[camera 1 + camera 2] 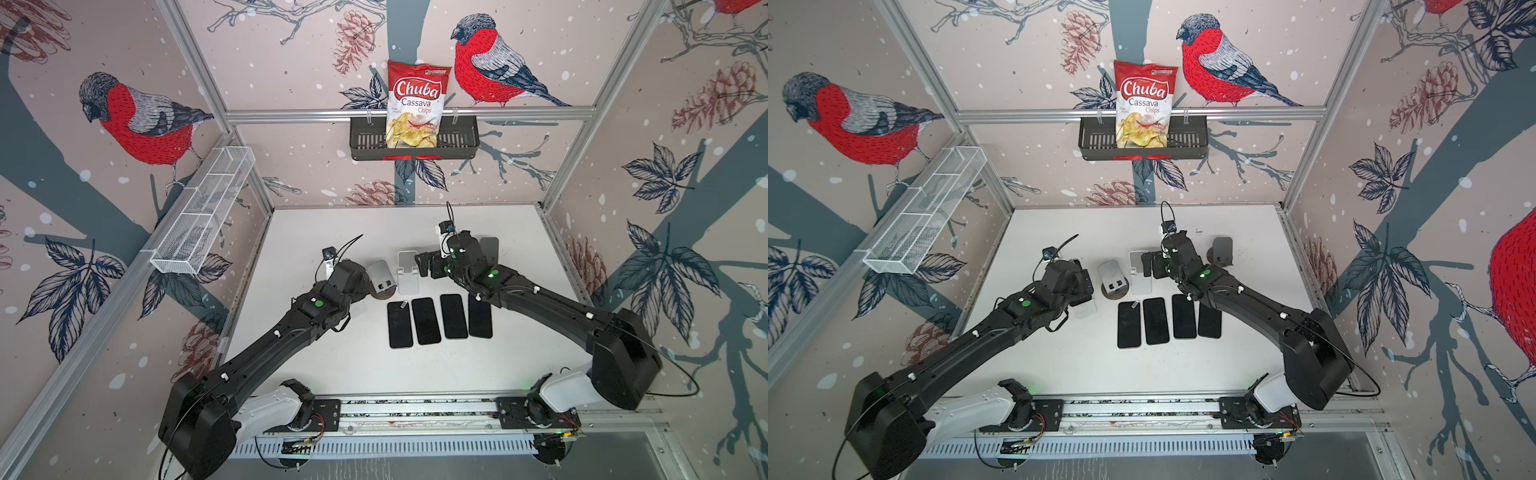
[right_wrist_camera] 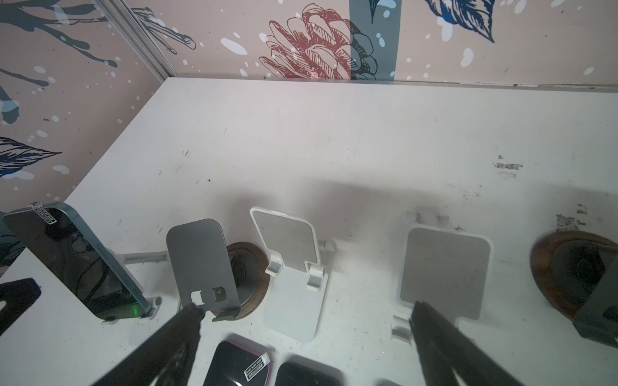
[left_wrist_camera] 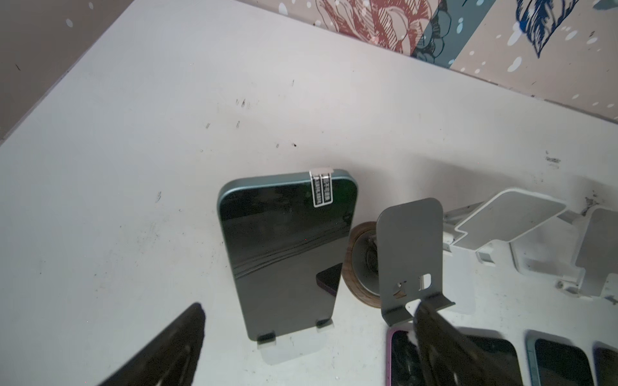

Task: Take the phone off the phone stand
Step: 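Move the left gripper over the upright green-edged phone on its stand, then lower and close the left gripper on the green-edged phone's top edge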

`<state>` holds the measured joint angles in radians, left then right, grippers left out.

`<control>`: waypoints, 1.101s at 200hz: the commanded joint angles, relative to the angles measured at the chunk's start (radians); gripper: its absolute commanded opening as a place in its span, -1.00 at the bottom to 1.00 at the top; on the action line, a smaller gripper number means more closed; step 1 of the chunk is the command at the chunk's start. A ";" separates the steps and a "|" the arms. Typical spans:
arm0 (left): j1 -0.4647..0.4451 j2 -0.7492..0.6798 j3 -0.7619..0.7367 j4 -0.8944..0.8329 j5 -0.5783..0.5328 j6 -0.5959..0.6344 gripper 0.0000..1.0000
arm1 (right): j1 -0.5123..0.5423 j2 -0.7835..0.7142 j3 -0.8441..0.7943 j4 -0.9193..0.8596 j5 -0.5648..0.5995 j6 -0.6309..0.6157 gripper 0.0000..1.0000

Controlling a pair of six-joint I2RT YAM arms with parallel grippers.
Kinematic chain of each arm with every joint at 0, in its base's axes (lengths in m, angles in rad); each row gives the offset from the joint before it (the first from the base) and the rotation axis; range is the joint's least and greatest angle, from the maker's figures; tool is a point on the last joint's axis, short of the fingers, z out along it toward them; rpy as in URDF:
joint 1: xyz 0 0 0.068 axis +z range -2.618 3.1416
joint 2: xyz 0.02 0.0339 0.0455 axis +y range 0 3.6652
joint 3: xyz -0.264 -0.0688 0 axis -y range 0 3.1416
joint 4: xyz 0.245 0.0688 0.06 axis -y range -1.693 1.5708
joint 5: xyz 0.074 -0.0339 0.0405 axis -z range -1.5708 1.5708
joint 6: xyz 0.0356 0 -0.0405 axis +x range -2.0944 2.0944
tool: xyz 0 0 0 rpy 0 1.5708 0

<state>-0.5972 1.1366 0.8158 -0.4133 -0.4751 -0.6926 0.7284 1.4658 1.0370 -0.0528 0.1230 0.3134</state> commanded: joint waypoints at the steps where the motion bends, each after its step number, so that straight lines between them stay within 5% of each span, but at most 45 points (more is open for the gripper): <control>1: 0.002 0.013 0.015 -0.042 -0.009 -0.027 0.93 | -0.008 -0.017 -0.016 0.043 -0.006 -0.011 0.99; 220: 0.002 0.181 0.070 -0.047 -0.127 -0.111 0.88 | -0.055 -0.066 -0.089 0.075 -0.039 -0.008 0.98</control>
<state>-0.5964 1.3037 0.8722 -0.4541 -0.5724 -0.7860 0.6796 1.4075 0.9527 -0.0090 0.0967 0.3134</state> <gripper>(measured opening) 0.940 0.993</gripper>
